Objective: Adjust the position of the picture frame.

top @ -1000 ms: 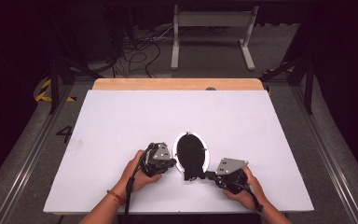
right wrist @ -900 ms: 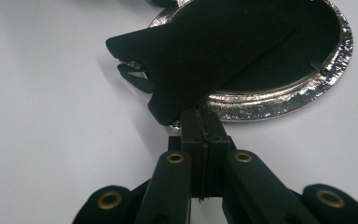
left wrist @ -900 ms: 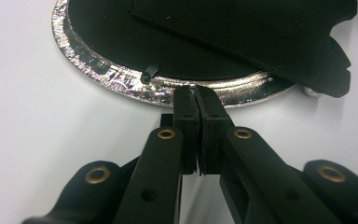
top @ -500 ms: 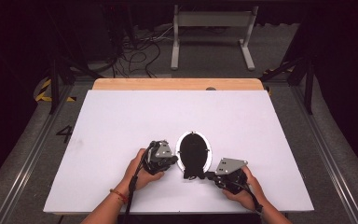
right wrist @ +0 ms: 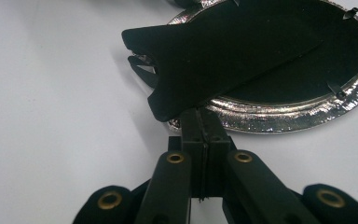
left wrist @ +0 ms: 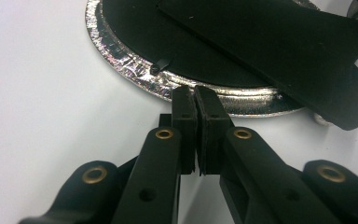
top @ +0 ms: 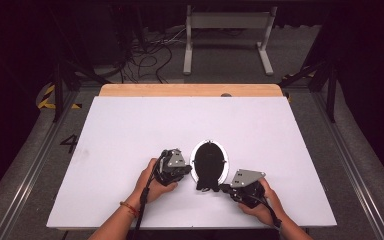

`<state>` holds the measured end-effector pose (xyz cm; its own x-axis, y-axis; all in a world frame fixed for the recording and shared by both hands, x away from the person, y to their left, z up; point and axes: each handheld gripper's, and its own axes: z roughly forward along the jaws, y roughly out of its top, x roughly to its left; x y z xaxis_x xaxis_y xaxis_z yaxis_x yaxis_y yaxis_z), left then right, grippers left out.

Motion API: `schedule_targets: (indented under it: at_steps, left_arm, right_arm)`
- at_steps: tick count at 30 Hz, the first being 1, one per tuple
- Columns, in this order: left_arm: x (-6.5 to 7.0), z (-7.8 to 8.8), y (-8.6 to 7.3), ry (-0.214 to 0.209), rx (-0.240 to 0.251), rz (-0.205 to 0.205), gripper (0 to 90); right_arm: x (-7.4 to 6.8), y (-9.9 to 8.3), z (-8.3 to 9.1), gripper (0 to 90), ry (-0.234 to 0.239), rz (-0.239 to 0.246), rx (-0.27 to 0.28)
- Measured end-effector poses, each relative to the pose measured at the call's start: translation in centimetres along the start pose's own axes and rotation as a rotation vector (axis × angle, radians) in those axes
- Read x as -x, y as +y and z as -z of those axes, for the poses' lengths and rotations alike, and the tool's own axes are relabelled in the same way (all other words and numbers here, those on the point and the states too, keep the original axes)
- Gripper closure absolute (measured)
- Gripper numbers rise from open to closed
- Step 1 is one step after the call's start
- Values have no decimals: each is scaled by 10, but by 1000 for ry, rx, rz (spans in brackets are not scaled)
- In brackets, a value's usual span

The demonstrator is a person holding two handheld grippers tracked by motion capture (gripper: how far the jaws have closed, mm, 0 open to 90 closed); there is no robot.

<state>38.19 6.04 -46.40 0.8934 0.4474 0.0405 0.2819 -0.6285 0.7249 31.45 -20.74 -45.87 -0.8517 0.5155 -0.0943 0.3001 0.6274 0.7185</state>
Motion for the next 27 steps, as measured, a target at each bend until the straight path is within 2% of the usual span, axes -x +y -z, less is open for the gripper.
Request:
schedule_targets:
  at_steps: [9,14,15,16,19,22,25,26,27]
  left_arm:
    - [0,-1,0,8,2,8,870]
    - [2,2,1,-8,-9,-20,854]
    - [3,3,0,-21,-14,-16,858]
    - [5,4,0,-22,-19,-29,860]
    - [11,5,0,-47,-23,-56,868]
    - [16,7,0,-84,-32,-77,874]
    - [23,7,0,-122,-32,-115,876]
    - [23,7,0,-122,-32,-115,873]
    - [26,8,1,-128,-45,-137,873]
  right_arm:
    - [0,0,0,900,1,3,-1]
    - [3,0,2,889,-2,2,-8]
    - [5,0,3,895,-8,-2,-12]
    - [7,0,5,898,-15,-6,-9]
    - [19,-3,10,900,-81,-53,0]
    - [31,-5,7,900,-136,-94,-19]
    - [38,-3,1,900,-139,-129,-13]
    - [38,-3,1,900,-139,-129,-13]
    - [40,-1,-3,900,-145,-133,-12]
